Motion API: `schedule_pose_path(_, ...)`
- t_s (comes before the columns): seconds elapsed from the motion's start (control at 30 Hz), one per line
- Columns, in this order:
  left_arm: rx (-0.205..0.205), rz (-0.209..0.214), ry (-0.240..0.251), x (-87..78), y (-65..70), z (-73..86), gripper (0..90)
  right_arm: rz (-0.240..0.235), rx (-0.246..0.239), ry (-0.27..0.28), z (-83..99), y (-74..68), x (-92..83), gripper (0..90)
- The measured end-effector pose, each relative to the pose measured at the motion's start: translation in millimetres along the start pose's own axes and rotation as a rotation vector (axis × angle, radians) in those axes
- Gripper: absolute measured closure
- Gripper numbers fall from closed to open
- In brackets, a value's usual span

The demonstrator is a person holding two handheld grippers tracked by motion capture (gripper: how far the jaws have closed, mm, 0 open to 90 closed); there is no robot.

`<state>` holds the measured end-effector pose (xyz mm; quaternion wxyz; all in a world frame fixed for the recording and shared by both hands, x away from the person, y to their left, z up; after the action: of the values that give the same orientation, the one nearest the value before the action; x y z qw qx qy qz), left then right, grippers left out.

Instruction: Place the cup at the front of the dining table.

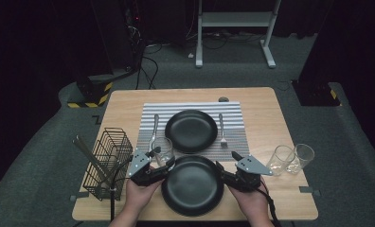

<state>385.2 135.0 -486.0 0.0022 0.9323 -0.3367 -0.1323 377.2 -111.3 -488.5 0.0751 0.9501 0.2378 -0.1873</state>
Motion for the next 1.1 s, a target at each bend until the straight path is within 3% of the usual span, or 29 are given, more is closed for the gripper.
schedule_pose_path(0.07, 0.011, -0.009, -0.007, 1.2, 1.4, 2.1, 30.9, 0.010, -0.002, -0.006, 4.8, 5.0, -0.4, 32.9)
schedule_pose_path(0.17, -0.011, -0.010, -0.023, 3.4, 1.6, 8.5, 30.9, 0.027, -0.002, -0.022, 13.1, 13.2, -1.4, 33.2)
schedule_pose_path(0.3, 0.004, -0.042, -0.028, 4.1, -0.6, 12.1, 30.9, 0.042, 0.005, -0.034, 23.5, 23.9, -4.7, 33.2)
schedule_pose_path(0.63, -0.005, -0.105, -0.014, 4.9, -11.5, 3.1, 30.9, 0.048, 0.012, -0.074, 46.1, 38.7, -2.5, 33.2)
schedule_pose_path(1.1, -0.022, -0.135, -0.029, 18.8, -13.9, -1.5, 31.0, 0.029, 0.017, -0.100, 55.8, 34.0, 3.3, 33.2)
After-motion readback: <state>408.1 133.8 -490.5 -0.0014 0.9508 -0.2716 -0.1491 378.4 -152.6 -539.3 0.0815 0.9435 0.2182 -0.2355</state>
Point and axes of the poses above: each handheld gripper's, and its own axes: x roughly forward along the jaws, z roughly out of its underside, y roughly to its right, the point moved 8 cm from there along x, roughly forward along the jaws, and after that the axes turned 5 degrees about z, right-handed, at the moved point
